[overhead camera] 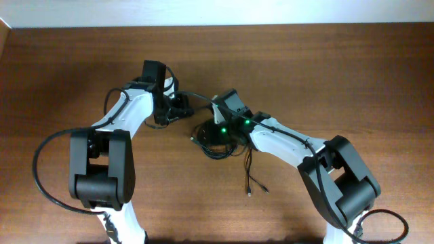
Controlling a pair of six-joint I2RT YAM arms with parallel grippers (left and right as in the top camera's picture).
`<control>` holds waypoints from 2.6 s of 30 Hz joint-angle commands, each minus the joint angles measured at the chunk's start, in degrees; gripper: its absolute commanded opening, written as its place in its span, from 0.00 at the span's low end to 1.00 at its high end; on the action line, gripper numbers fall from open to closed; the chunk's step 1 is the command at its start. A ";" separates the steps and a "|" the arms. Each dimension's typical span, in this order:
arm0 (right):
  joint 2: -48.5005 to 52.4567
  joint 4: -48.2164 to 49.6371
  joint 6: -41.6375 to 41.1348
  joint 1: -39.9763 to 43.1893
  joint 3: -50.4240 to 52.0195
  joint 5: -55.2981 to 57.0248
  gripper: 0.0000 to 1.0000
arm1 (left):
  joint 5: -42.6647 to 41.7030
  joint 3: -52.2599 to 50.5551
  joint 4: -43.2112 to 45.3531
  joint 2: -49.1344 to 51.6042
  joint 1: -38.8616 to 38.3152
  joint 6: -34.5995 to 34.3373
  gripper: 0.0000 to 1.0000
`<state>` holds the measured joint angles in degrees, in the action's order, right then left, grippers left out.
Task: Untangle cables
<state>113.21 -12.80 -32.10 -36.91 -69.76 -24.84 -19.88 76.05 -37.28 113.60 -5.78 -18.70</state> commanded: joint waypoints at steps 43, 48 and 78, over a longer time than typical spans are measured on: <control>2.58 6.60 -24.15 3.50 0.22 4.37 0.32 | -0.26 1.14 0.39 0.50 -0.83 -1.07 0.69; 2.67 7.98 -24.15 1.14 0.22 4.57 0.33 | -0.26 1.14 0.39 0.50 -0.83 -1.07 0.69; -37.42 42.66 -22.38 7.80 0.20 -17.14 0.04 | -0.92 1.14 1.01 0.50 -0.33 -1.62 0.95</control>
<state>77.65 27.81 -54.04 -28.91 -68.82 -45.54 -20.14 76.40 -36.34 113.60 -6.31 -20.58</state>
